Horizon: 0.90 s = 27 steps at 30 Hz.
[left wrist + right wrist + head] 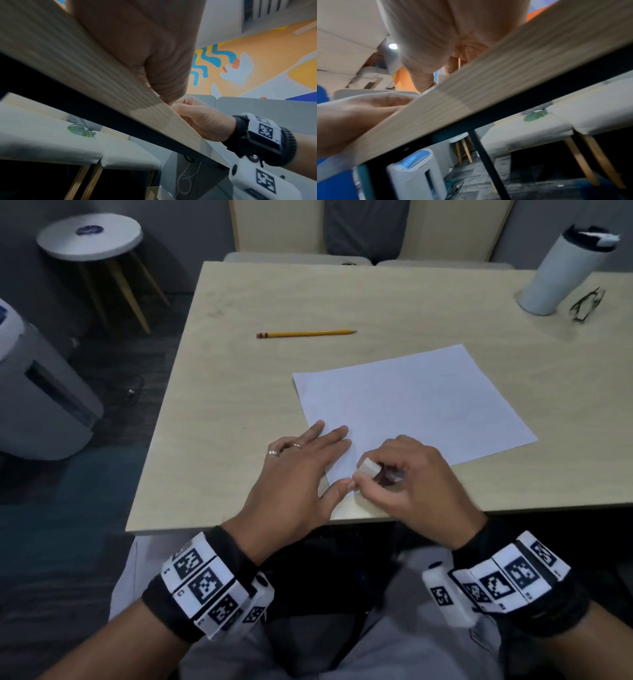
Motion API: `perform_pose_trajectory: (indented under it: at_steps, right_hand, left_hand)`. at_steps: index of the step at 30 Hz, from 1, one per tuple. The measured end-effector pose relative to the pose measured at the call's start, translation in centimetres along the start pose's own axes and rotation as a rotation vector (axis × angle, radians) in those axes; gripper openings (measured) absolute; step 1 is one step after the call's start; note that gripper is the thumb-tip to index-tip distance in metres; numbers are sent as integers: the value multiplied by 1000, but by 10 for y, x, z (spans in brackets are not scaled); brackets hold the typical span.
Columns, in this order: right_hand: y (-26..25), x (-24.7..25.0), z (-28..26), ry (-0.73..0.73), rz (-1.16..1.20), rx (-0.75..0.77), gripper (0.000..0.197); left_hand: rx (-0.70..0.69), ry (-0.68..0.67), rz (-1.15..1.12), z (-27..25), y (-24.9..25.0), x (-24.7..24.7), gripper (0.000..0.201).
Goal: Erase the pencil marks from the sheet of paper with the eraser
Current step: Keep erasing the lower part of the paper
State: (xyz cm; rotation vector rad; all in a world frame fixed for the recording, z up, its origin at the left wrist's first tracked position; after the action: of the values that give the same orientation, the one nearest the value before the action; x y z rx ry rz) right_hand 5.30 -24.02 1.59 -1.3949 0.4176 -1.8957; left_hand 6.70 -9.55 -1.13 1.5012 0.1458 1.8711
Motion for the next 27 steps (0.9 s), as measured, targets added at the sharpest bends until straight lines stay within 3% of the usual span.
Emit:
perform_pose_trajectory:
  at_steps: [5,10,15,19,22,27]
  right_hand:
    - [35,33,11,100,-97,-74,21]
    - [5,7,2,42,-38,-6,21]
    - [34,38,8,156,-75,-118,19]
    - [0,4,-3,41,-3,-35,22]
    - [27,26,-1,92,-80,-103,28]
    - [25,30,-4,117,33,-153,6]
  left_hand:
    - [14,-24,2,1,-1,0,61]
    - [10,-44,7,0,0,-2,62]
    - [23,-45,-3,0,0,0,61]
    - [19,-55,9,0,1,-2,63]
    - [16,-59,6,0,0,-3,60]
    - [-1,-55,20,-2,1,-2,59]
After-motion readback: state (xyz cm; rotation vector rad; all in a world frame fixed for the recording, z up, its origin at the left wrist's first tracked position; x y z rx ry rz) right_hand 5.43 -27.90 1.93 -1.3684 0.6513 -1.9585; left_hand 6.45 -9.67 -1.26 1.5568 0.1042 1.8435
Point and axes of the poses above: each hand's wrist, its own z-axis towards the middle knuckle, its own x-axis out of the back of the hand, y = z × x, the point moved 10 cm from there along z, towards the middle knuckle, and after that the axes turned 11 degrees about y, right-handed, at the moved point
